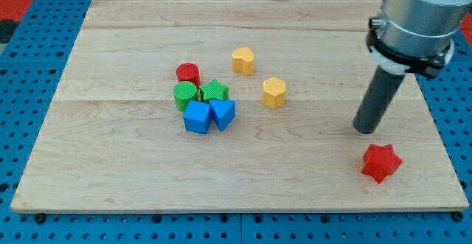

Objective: Push the red star to the bottom right of the board

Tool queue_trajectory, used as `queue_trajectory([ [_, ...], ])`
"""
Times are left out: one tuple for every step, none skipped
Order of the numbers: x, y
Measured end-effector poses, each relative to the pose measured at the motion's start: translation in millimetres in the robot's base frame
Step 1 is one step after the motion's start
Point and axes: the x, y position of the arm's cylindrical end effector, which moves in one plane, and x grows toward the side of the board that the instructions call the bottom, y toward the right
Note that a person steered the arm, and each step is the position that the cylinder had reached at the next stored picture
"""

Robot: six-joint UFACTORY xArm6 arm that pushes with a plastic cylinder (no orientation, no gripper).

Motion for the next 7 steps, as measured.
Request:
queue_trajectory([
  [11, 12],
  [23, 12],
  [30, 4],
  [30, -4],
  [31, -10],
  [31, -21],
  [31, -35],
])
